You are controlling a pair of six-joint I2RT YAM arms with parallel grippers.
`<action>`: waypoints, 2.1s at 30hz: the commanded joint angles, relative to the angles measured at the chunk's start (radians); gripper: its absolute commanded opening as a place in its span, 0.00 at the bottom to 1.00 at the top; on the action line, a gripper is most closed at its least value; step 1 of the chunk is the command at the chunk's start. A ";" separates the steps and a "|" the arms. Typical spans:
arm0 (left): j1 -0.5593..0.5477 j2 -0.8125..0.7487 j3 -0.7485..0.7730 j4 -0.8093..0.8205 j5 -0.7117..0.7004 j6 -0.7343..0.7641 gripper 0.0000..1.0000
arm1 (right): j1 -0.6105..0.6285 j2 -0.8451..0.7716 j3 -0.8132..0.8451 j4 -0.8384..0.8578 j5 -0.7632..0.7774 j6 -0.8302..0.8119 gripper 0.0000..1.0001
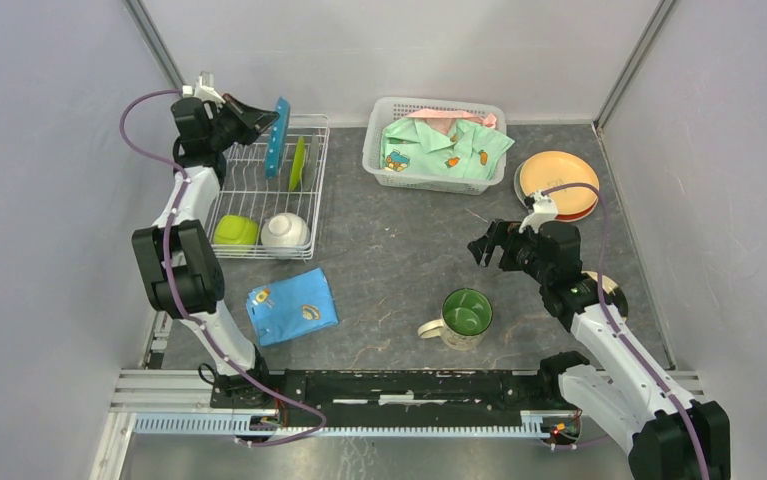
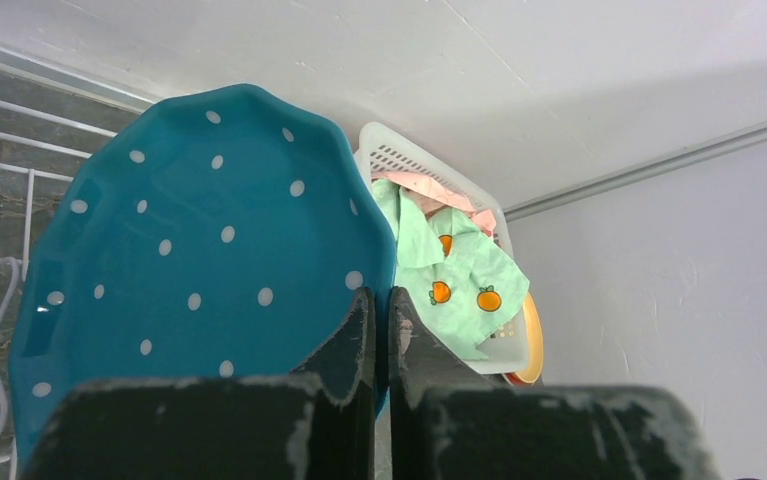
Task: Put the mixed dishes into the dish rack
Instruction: Insert the plate into the dish rack.
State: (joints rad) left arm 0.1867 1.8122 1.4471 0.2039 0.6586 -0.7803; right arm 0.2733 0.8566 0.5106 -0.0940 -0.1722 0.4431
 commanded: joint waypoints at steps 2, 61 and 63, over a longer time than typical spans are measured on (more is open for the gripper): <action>-0.020 -0.107 0.079 0.095 0.031 -0.054 0.02 | 0.007 -0.013 0.044 0.021 0.016 -0.005 0.98; -0.059 0.023 -0.098 0.193 -0.129 0.121 0.02 | 0.027 0.010 0.022 0.055 0.013 0.012 0.98; -0.061 0.039 -0.090 0.196 -0.137 0.115 0.02 | 0.028 0.009 0.025 0.051 0.015 0.008 0.98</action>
State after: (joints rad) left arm 0.1356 1.8065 1.3354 0.3214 0.5491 -0.7174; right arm 0.2951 0.8661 0.5102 -0.0765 -0.1741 0.4587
